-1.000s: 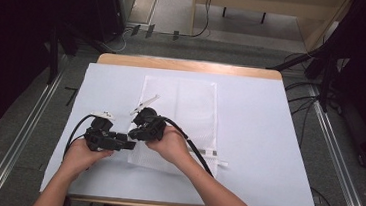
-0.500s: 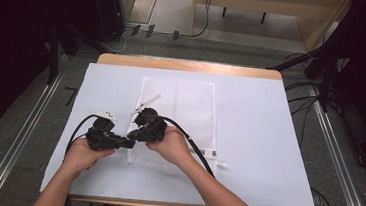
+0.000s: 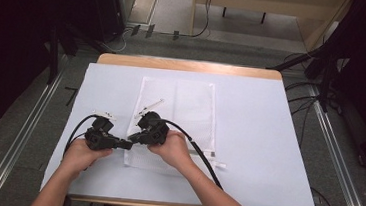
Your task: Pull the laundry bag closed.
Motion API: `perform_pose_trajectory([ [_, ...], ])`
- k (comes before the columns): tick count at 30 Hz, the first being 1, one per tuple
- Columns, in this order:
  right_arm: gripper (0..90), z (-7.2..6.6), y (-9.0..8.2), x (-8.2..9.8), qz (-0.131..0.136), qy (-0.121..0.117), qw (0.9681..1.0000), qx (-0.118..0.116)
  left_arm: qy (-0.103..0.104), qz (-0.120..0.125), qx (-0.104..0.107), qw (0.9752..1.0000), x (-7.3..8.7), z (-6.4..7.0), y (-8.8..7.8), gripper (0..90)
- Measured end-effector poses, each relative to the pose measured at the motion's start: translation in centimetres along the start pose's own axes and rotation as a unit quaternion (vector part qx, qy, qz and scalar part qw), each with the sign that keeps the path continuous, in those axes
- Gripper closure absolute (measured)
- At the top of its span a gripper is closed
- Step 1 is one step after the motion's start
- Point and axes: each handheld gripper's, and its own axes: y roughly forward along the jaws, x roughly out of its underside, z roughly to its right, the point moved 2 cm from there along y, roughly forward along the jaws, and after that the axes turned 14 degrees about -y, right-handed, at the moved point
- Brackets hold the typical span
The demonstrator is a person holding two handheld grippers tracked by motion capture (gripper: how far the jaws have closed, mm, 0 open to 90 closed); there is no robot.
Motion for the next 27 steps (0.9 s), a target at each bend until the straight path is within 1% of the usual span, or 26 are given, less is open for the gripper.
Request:
perform_pose_trajectory([
  [3,87.7,0.17,-0.03,0.05,0.000,0.006,1.0000,-0.002,-0.001,0.005,-0.008,1.0000,-0.03,-0.09,-0.09,88.9],
  [5,87.8,0.24,-0.08,0.13,-0.001,0.004,1.0000,-0.001,-0.010,0.005,0.000,0.9999,-0.02,-0.19,-0.15,89.1],
  [6,87.9,0.35,-0.09,0.24,0.000,0.004,1.0000,-0.004,-0.008,0.006,0.001,1.0000,0.00,-0.17,-0.19,89.1],
  [7,87.9,0.39,-0.10,0.32,0.004,0.009,0.9999,-0.007,-0.003,0.006,0.000,1.0000,0.01,-0.13,-0.27,89.2],
  [10,88.0,0.37,-0.16,0.41,0.004,0.005,1.0000,-0.002,-0.002,0.007,-0.002,1.0000,0.01,-0.12,-0.44,89.5],
  [11,88.0,0.37,-0.14,0.41,0.003,0.006,1.0000,-0.003,0.000,0.006,-0.001,1.0000,0.05,-0.16,-0.35,89.4],
  [12,88.0,0.44,-0.08,0.42,0.004,0.012,0.9999,-0.008,0.001,0.003,-0.005,1.0000,0.08,-0.15,-0.30,89.5],
  [13,88.0,0.38,-0.06,0.41,0.004,0.013,0.9999,-0.008,0.003,0.002,-0.005,1.0000,0.07,-0.16,-0.25,89.3],
  [14,88.0,0.36,-0.03,0.42,0.003,0.012,0.9999,-0.007,-0.002,0.002,-0.005,1.0000,0.03,-0.20,-0.11,88.7],
  [17,88.0,0.33,-0.13,0.35,0.002,0.010,0.9999,-0.009,-0.001,0.002,-0.006,1.0000,-0.11,-0.14,0.10,86.8],
  [18,88.0,0.38,-0.13,0.32,0.004,0.006,0.9999,-0.009,0.000,0.003,-0.007,1.0000,-0.23,-0.09,0.18,85.0],
  [19,88.0,0.35,-0.13,0.30,0.000,0.005,0.9999,-0.011,-0.001,0.003,-0.006,1.0000,-0.28,0.00,0.25,84.5],
  [20,88.0,0.31,-0.09,0.30,-0.001,0.003,0.9999,-0.011,0.003,0.003,-0.010,0.9999,-0.36,0.11,0.31,84.6],
  [21,87.9,0.29,-0.05,0.31,-0.004,0.003,0.9999,-0.011,0.006,0.001,-0.010,0.9999,-0.36,0.18,0.37,85.6],
  [22,87.9,0.29,-0.03,0.33,-0.006,0.003,0.9999,-0.011,0.005,0.001,-0.011,0.9999,-0.36,0.21,0.37,86.8],
  [23,87.9,0.34,-0.10,0.37,-0.008,0.003,0.9999,-0.012,0.003,0.000,-0.007,1.0000,-0.37,0.21,0.32,87.5],
  [25,88.0,0.48,-0.16,0.39,-0.004,0.006,0.9999,-0.013,0.002,0.002,-0.010,0.9999,-0.47,0.30,0.09,88.2],
  [27,88.0,0.51,-0.23,0.35,-0.001,0.005,0.9999,-0.012,0.004,0.006,-0.009,0.9999,-0.52,0.47,-0.13,88.6],
])
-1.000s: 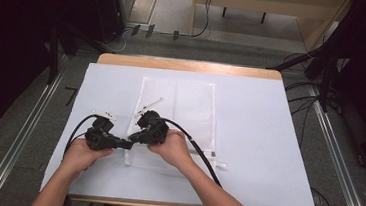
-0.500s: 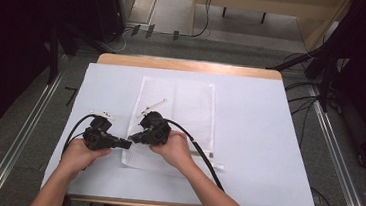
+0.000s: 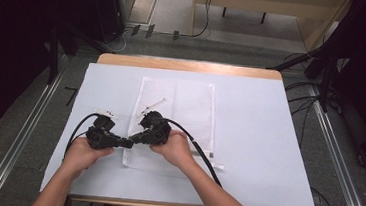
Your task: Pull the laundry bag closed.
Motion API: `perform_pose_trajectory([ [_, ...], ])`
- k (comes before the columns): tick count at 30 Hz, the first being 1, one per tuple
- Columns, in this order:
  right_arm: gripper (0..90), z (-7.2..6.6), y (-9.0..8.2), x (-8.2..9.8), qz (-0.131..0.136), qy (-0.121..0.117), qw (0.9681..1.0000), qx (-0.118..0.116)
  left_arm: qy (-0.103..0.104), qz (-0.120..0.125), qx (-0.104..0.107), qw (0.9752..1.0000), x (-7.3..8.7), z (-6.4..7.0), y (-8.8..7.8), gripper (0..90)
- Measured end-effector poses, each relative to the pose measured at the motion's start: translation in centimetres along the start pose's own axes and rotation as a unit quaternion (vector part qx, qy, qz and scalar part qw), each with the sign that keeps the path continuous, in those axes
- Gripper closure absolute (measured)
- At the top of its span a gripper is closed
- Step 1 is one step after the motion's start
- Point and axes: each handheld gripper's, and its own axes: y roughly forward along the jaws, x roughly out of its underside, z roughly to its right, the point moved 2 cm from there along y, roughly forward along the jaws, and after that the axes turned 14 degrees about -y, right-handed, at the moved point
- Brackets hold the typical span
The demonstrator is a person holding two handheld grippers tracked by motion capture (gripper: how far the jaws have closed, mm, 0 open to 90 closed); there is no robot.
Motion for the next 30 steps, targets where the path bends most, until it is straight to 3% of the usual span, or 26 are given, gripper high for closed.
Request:
perform_pose_trajectory([
  [3,88.0,0.1,-0.1,0.1,0.003,0.001,1.0000,-0.004,-0.001,0.000,0.007,1.0000,0.0,-0.2,-0.2,88.8],
  [5,88.0,0.1,-0.1,0.5,-0.002,-0.004,0.9999,0.010,-0.006,-0.003,0.016,0.9998,0.1,-0.5,-0.5,88.9],
  [8,88.0,0.4,-0.2,1.1,0.001,0.009,0.9999,0.006,-0.001,-0.005,0.016,0.9999,0.2,-0.5,-0.5,88.8],
  [12,87.9,0.5,-0.6,1.3,0.002,-0.003,1.0000,0.008,0.001,0.003,0.018,0.9998,0.2,-0.5,-0.6,88.6],
  [15,87.9,0.8,-1.0,1.4,0.002,0.004,0.9999,0.013,-0.004,0.010,0.023,0.9997,0.3,-0.6,-0.8,88.6],
  [18,87.8,0.9,-1.2,1.6,-0.001,0.007,0.9999,0.010,0.008,0.003,0.019,0.9998,0.3,-0.3,-0.5,88.4],
  [19,87.8,0.8,-1.3,1.7,-0.001,-0.002,0.9999,0.013,0.007,0.002,0.017,0.9998,0.3,-0.3,-0.4,88.3],
  [26,87.8,1.5,-1.9,2.7,-0.004,0.014,0.9998,0.011,0.015,0.003,0.016,0.9998,0.4,0.0,-0.5,88.3],
  [30,87.8,1.5,-2.4,3.0,-0.003,0.008,0.9998,0.018,0.017,0.008,0.015,0.9997,0.5,0.1,-0.8,88.1],
])
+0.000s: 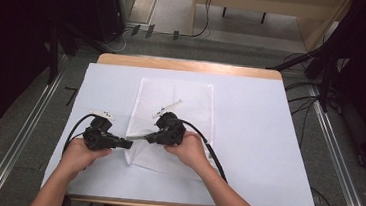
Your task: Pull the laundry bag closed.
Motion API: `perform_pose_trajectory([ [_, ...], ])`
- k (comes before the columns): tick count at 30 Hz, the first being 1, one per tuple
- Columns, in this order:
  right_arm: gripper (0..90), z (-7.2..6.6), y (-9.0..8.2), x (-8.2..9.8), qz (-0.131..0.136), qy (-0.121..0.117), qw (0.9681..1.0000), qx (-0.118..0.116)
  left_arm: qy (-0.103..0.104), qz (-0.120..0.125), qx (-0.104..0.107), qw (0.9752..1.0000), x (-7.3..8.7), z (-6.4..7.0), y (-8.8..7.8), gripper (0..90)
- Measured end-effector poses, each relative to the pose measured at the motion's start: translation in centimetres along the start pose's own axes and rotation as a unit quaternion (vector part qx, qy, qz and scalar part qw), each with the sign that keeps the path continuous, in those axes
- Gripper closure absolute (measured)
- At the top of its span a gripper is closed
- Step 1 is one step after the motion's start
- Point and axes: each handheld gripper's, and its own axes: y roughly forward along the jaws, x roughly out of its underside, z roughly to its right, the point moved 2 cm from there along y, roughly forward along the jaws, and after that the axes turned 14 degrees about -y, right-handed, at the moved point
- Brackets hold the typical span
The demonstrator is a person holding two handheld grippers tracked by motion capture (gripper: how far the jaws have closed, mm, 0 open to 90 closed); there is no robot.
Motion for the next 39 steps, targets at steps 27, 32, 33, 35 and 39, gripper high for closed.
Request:
perform_pose_trajectory([
  [27,87.7,0.9,-1.4,1.6,-0.002,0.021,0.9997,-0.008,-0.002,-0.004,0.006,1.0000,0.3,-0.1,-0.1,88.0],
  [32,87.7,0.8,-1.8,2.0,-0.003,0.018,0.9998,-0.009,0.003,-0.008,0.007,0.9999,0.3,-0.1,-0.1,87.9],
  [33,87.6,0.7,-1.9,2.0,-0.001,0.019,0.9998,-0.008,0.003,-0.007,0.006,1.0000,0.4,-0.1,-0.1,87.9],
  [35,87.7,0.7,-2.0,2.1,0.000,0.016,0.9999,-0.004,0.001,-0.004,0.008,1.0000,0.4,-0.2,-0.1,88.0],
  [39,87.7,0.8,-2.1,2.4,0.000,0.017,0.9998,-0.004,0.003,-0.007,0.006,1.0000,0.4,-0.2,-0.1,88.0],
])
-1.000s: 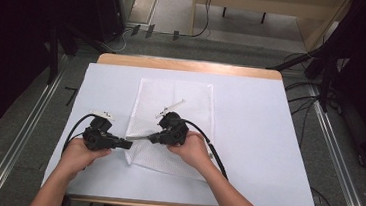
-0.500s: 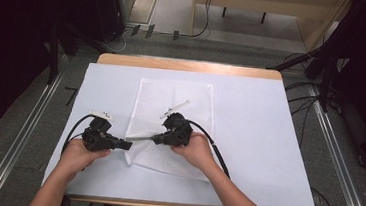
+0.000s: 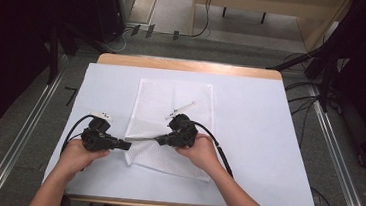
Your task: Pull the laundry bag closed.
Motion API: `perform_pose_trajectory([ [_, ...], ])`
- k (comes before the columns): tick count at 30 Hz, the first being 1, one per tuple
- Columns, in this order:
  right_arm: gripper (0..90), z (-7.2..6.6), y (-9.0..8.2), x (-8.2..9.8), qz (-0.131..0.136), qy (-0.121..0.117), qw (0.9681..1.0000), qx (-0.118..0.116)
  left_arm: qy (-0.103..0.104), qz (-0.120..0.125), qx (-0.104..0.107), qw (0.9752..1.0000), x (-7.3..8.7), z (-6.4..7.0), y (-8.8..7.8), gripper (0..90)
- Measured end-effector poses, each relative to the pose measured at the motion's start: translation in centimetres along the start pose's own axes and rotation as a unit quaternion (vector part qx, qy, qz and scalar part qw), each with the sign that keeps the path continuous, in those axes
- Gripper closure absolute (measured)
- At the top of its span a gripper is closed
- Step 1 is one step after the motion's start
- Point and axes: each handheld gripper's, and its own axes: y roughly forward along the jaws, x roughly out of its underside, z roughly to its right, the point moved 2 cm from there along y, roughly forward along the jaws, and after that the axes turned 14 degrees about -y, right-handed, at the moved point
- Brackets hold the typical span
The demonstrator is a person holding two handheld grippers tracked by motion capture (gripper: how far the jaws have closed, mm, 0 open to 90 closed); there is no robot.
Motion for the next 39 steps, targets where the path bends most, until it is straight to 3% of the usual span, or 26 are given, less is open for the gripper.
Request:
perform_pose_trajectory([
  [18,87.6,1.5,-1.5,2.3,-0.013,0.025,0.9995,0.014,-0.001,-0.002,-0.002,1.0000,0.2,0.0,0.0,87.9],
  [29,87.6,1.6,-1.9,2.8,-0.019,0.023,0.9994,0.020,-0.001,-0.002,-0.004,1.0000,0.2,0.0,-0.1,87.9],
  [35,87.6,2.3,-2.4,3.7,-0.019,0.041,0.9987,0.023,-0.005,0.001,0.000,1.0000,0.3,-0.2,-0.3,87.9],
  [39,87.6,2.3,-2.8,3.7,-0.019,0.037,0.9987,0.030,-0.004,0.000,0.000,1.0000,0.3,-0.2,-0.4,87.9],
])
